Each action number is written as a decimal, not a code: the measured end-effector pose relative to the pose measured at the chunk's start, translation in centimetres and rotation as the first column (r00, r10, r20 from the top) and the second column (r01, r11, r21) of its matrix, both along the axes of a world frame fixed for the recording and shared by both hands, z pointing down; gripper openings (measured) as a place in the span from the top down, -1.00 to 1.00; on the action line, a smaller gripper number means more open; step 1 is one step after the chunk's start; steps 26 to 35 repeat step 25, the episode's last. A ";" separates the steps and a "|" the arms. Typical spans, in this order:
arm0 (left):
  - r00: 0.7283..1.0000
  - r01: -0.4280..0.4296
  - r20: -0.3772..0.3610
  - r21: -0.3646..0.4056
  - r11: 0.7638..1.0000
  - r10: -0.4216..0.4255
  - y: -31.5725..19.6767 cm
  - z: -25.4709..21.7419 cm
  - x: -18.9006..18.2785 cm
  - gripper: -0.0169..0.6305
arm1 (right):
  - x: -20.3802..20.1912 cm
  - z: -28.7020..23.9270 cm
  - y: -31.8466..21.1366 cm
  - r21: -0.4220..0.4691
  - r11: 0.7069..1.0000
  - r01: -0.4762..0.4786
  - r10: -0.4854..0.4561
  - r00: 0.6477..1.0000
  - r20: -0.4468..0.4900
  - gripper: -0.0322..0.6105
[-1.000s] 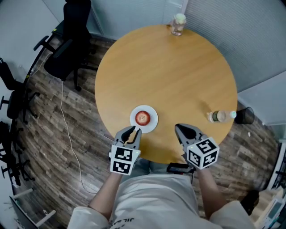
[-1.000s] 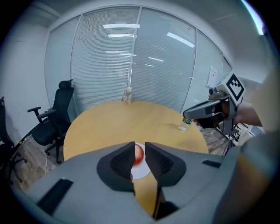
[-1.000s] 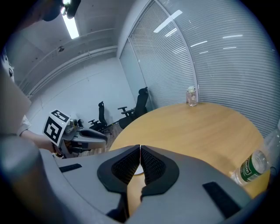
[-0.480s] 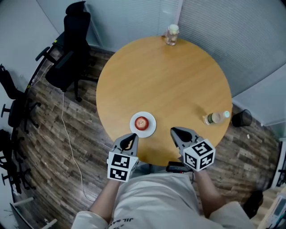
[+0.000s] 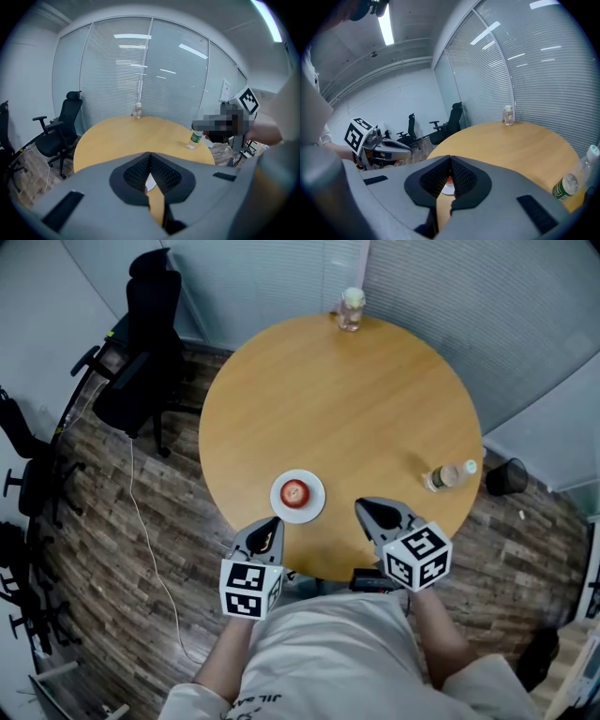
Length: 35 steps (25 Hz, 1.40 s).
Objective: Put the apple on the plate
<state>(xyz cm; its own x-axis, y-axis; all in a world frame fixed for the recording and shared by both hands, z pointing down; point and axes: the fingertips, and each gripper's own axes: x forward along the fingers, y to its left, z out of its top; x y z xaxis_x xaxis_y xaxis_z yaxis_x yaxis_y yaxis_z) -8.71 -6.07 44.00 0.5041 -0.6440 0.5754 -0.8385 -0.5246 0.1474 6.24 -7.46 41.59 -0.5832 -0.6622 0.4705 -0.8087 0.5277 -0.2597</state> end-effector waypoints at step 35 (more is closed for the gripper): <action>1.000 -0.017 0.002 -0.002 1.000 0.017 0.7 -0.4 1.0 0.94 | 0.3 0.0 1.0 0.004 1.000 0.026 -0.026 1.000 0.002 0.81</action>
